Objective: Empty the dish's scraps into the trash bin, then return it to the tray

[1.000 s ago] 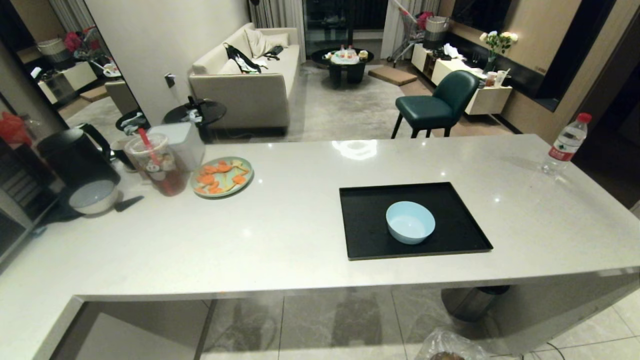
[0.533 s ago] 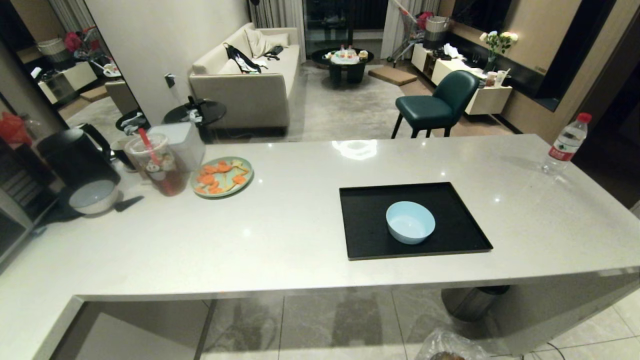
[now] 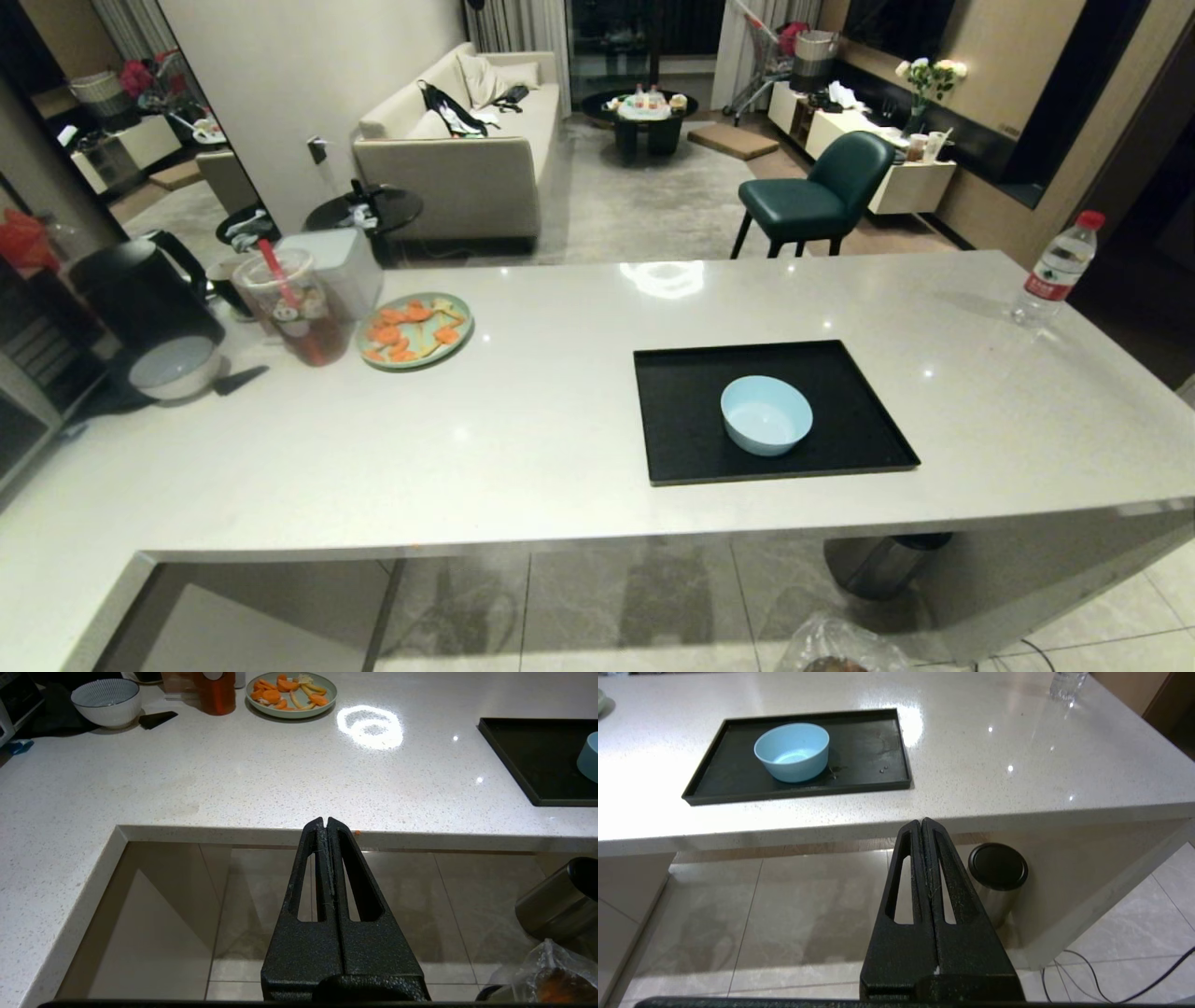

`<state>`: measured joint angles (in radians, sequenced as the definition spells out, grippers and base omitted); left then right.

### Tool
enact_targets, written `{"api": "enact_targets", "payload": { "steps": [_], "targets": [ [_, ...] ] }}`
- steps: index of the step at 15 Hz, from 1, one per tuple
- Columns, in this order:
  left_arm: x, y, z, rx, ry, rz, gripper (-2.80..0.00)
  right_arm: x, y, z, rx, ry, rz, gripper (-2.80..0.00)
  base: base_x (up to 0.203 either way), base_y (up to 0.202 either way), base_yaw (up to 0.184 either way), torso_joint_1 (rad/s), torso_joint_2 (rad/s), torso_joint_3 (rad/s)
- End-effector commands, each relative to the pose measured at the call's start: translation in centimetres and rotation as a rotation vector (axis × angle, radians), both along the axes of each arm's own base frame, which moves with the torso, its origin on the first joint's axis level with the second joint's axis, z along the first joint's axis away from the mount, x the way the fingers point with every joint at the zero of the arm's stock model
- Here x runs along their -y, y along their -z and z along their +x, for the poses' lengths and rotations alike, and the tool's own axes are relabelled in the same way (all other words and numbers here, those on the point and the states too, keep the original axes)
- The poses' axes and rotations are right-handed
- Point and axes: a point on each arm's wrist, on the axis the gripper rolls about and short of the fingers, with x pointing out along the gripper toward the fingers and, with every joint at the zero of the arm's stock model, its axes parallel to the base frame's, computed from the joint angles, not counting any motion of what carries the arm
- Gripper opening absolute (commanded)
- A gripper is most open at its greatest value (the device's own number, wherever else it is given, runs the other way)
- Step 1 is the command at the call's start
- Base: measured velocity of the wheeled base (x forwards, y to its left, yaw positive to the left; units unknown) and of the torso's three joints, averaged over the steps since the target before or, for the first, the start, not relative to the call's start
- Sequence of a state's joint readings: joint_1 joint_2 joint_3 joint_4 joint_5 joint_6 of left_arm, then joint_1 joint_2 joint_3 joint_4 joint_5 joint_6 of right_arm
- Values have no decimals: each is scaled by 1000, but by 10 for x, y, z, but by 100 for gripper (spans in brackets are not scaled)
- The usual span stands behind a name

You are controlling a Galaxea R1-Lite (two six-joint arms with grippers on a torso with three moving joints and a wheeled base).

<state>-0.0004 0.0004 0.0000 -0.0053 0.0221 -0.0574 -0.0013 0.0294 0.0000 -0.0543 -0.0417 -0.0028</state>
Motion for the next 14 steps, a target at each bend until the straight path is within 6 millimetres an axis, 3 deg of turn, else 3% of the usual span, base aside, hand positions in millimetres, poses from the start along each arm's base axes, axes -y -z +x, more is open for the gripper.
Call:
{"api": "enact_targets", "payload": {
  "steps": [1, 14],
  "targets": [
    [0, 0, 0, 0, -1, -1, -280, 0, 1, -2, 30, -2, 0, -280, 0, 0, 0, 0, 0, 0],
    [0, 0, 0, 0, -1, -1, -280, 0, 1, -2, 31, -2, 9, -280, 0, 0, 0, 0, 0, 0]
  ]
}}
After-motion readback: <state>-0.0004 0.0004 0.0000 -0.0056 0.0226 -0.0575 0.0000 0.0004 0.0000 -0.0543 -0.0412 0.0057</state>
